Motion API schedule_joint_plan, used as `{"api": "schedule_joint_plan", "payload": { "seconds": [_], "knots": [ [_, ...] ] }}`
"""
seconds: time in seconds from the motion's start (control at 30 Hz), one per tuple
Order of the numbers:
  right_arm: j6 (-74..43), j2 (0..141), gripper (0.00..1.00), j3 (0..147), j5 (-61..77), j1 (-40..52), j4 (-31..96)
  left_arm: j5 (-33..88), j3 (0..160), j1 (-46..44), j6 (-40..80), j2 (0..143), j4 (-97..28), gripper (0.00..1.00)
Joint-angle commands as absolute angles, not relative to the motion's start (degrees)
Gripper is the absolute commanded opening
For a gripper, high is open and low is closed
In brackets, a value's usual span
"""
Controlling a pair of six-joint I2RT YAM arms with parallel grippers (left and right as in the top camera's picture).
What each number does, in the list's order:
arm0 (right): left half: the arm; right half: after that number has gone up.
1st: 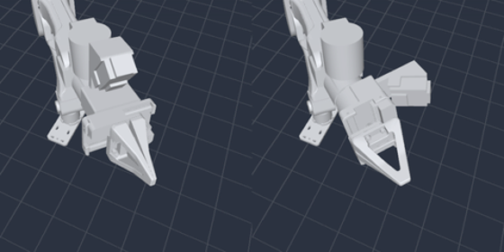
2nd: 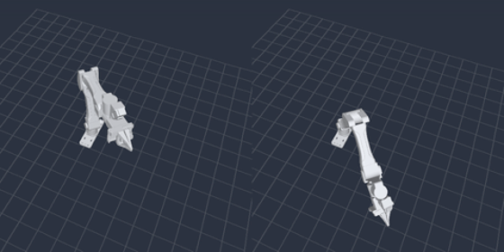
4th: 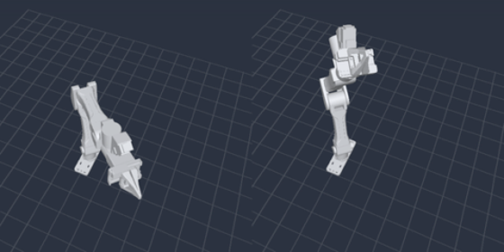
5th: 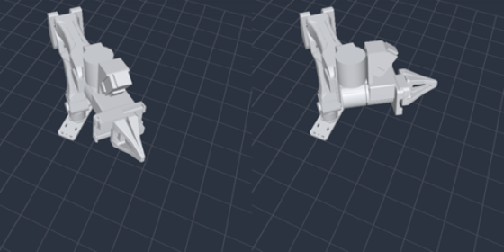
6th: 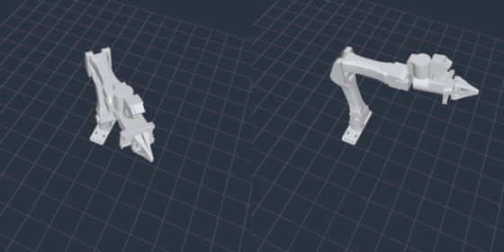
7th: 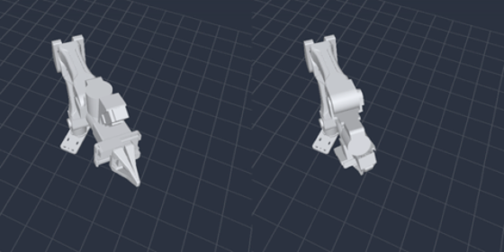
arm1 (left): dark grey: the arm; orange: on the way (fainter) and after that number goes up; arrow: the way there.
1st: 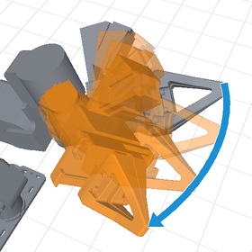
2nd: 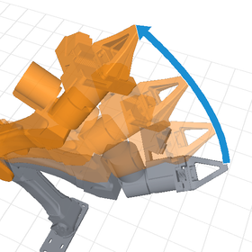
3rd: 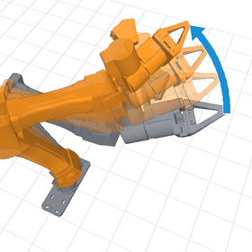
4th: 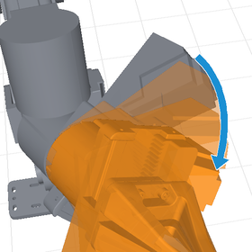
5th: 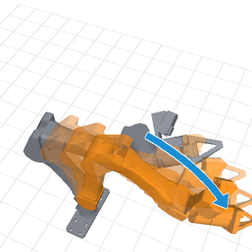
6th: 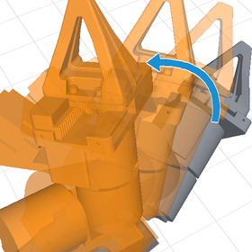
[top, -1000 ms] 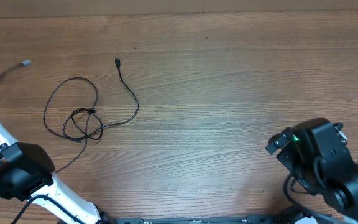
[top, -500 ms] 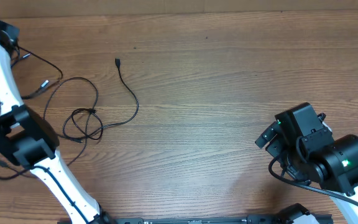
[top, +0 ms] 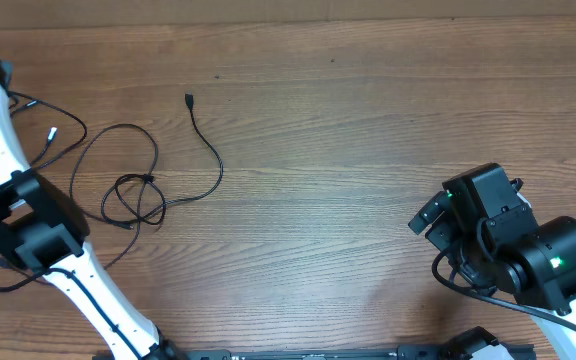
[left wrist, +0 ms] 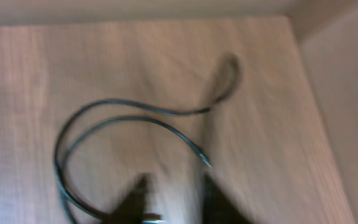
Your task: Untangle cables
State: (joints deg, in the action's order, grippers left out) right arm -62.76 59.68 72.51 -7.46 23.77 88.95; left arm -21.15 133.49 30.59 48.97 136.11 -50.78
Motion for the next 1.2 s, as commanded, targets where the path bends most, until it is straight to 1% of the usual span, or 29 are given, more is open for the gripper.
{"api": "schedule_joint_plan", "payload": {
  "seconds": [0.0,0.07,0.23,0.33,0.5,0.7,0.73,0.83,0.93,0.97,1.03,1.17],
  "knots": [
    [-62.6,59.4,1.0,72.3,-7.4,24.1,87.9,-23.9,134.3,32.8,50.2,134.7,-52.3,1.0],
    [-62.6,59.4,1.0,72.3,-7.4,24.1,87.5,-20.3,134.3,33.4,50.2,134.7,-53.4,1.0],
    [-62.6,59.4,1.0,72.3,-7.4,24.1,87.5,-3.2,134.5,33.4,46.7,134.0,-55.1,1.0],
    [-62.5,59.4,1.0,72.3,-7.4,24.1,88.0,5.5,134.8,32.4,47.6,132.6,-55.3,1.0],
    [-62.5,59.4,1.0,72.3,-7.4,24.1,91.3,6.3,134.9,30.3,53.0,127.1,-55.8,1.0],
    [-61.9,59.4,1.0,72.3,-7.5,24.1,91.8,7.7,134.9,27.8,52.4,117.3,-54.3,0.99],
    [-61.3,59.4,1.0,72.3,-7.5,24.1,91.8,9.5,134.9,27.2,51.4,116.0,-54.5,1.0],
    [-61.0,59.4,1.0,72.3,-7.9,24.1,91.8,20.6,134.9,25.3,45.0,112.6,-54.8,1.0],
    [-61.0,59.4,1.0,72.3,-7.9,24.1,92.1,31.8,134.9,23.2,35.0,111.5,-60.5,1.0],
    [-60.8,59.4,1.0,72.3,-7.9,24.1,92.2,32.6,134.9,22.3,34.0,111.5,-65.0,1.0],
    [-58.6,59.4,1.0,72.3,-7.9,24.1,92.3,27.9,134.6,20.7,37.5,111.7,-76.6,1.0],
    [-55.5,59.4,1.0,72.3,-7.9,24.1,92.2,9.4,133.3,16.6,46.3,111.8,-92.7,1.0]
  ]
}}
